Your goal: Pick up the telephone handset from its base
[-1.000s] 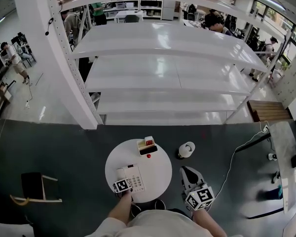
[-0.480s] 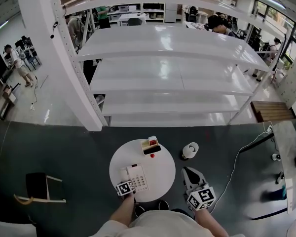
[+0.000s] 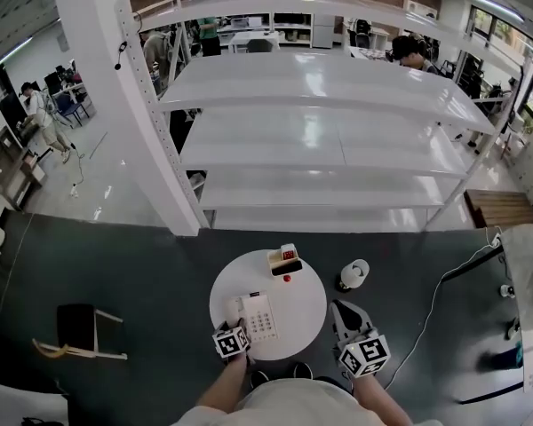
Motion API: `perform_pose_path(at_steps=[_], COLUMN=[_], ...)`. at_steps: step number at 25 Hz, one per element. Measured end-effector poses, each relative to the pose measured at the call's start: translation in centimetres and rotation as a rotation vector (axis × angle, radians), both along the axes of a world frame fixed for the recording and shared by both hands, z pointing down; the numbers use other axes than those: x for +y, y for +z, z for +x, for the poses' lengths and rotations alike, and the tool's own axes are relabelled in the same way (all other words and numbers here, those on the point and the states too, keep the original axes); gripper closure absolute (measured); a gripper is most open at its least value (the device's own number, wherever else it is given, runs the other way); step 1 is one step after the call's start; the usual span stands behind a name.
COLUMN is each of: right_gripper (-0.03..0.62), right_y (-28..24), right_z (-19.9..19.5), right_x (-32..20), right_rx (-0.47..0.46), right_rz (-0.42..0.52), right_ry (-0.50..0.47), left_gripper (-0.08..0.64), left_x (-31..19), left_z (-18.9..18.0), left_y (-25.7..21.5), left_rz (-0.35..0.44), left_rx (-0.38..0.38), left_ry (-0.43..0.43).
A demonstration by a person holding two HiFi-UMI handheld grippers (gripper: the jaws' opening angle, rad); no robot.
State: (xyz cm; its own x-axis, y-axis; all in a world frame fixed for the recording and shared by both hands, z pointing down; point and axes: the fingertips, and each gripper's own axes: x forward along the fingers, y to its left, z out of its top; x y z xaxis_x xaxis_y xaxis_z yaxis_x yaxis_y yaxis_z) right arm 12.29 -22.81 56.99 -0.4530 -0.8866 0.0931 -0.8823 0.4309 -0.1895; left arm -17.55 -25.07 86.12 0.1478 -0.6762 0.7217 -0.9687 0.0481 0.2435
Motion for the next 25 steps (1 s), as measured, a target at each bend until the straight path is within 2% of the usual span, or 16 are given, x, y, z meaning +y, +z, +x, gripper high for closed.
perform_pose_path(at_steps=[7,17,22,25], right_gripper=[0.583,0.583,0.583,0.583], right_y=[-0.2,-1.4,-1.8,-2.0], right_z=[-2.2,-5.1,-5.9,-6.6], right_x=[0.5,0.5,0.4,0.3], right_rx=[-0.025,-0.046,-0.056,-0.057], right_rz=[0.007,0.035,0.044,0.05], right_ry=[-0.04,-0.078,-0.09,-0.095], left_gripper=[0.336,0.336,0.336,0.336], left_x=[0.2,0.1,0.9,1.4], left_z=[-0.8,-2.0,-2.5,-3.1], left_y=[-6.4,-17.3,-22.2,-24.7], left_rz=[0.14,0.406,0.537,0.603], left_rx=[0.005,-0.024,0.002,-0.011], left_ry=[0.026,0.125,0.145,0.156])
